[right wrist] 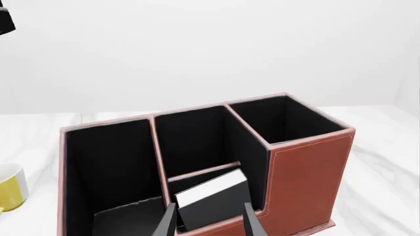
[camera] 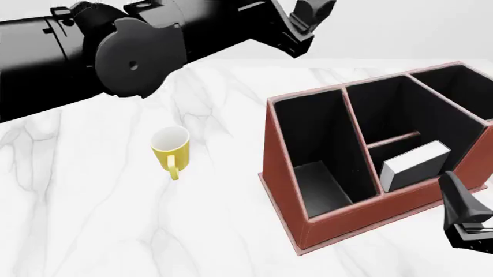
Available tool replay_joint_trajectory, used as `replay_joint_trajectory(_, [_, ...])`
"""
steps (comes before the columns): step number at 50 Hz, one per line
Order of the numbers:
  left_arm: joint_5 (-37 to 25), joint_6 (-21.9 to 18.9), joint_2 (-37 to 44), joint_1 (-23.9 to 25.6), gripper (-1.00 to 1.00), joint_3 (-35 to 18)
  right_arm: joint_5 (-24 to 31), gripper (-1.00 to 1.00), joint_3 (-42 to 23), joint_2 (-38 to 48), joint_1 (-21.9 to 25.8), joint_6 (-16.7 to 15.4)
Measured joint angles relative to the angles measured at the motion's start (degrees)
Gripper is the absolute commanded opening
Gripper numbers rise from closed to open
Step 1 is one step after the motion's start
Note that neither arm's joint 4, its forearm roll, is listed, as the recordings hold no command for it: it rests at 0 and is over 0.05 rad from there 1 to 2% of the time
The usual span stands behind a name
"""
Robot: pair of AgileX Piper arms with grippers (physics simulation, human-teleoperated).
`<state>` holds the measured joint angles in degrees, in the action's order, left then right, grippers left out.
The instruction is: Pick up the book and place it in the back compartment of the caddy.
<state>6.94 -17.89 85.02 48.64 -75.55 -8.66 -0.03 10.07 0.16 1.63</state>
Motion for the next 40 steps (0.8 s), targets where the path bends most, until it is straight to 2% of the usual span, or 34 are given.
replay_joint_trajectory(6, [3.87,1.33,-7.12,-4.32,1.00,9.28,-0.42,1.00,-0.01,0.54,-0.09,-0.27])
replay_joint_trajectory(11, [6.23,2.41,-11.39,-7.11,1.00,14.91,-0.73,1.00,-0.02,0.97,-0.23,-0.55])
replay_joint_trajectory(26, [9.80,4.80,-17.50,-11.57,1.00,22.90,-1.84,1.00,-1.25,3.17,0.04,-1.48])
replay_joint_trajectory(33, [10.69,5.81,-19.34,-12.71,1.00,25.17,2.09,1.00,-7.97,2.70,1.49,-3.34])
replay_joint_trajectory(40, [11.77,6.85,-20.32,-13.87,1.00,26.89,7.59,1.00,-21.86,5.03,3.45,-5.75])
